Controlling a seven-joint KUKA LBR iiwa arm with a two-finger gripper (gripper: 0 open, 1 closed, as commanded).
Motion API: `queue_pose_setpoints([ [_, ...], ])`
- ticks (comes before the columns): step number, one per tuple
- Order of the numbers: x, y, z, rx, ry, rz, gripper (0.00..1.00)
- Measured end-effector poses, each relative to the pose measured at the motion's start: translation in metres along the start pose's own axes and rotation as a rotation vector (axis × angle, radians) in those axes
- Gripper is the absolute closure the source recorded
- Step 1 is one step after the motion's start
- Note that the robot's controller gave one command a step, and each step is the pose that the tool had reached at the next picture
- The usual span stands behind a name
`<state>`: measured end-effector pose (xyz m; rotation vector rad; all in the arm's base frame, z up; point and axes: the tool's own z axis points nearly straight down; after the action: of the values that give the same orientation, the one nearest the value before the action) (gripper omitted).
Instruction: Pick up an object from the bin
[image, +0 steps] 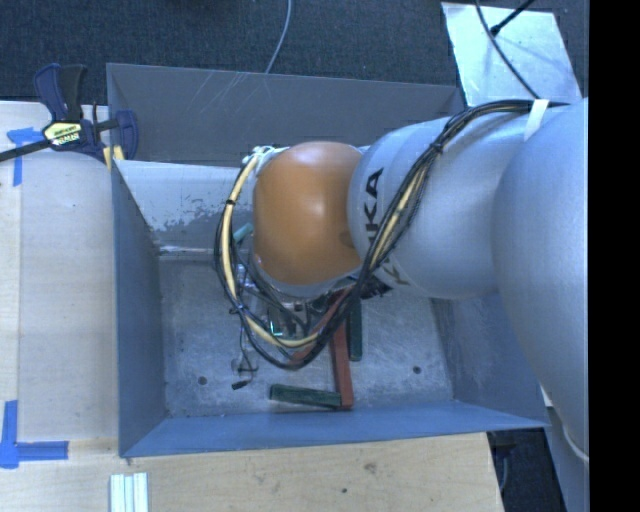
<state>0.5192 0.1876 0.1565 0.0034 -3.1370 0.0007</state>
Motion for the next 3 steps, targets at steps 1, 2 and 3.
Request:
queue_pose_setpoints([
  [1,-0.002,-0.001,-0.004,-0.001,-0.007,0.002,0.0],
  [2,-0.013,-0.027,0.022,-0.004,-0.013,-0.124,0.0],
  [3,-0.01,-0.099,0.031,0.001,-0.003,-0.324,0.0],
])
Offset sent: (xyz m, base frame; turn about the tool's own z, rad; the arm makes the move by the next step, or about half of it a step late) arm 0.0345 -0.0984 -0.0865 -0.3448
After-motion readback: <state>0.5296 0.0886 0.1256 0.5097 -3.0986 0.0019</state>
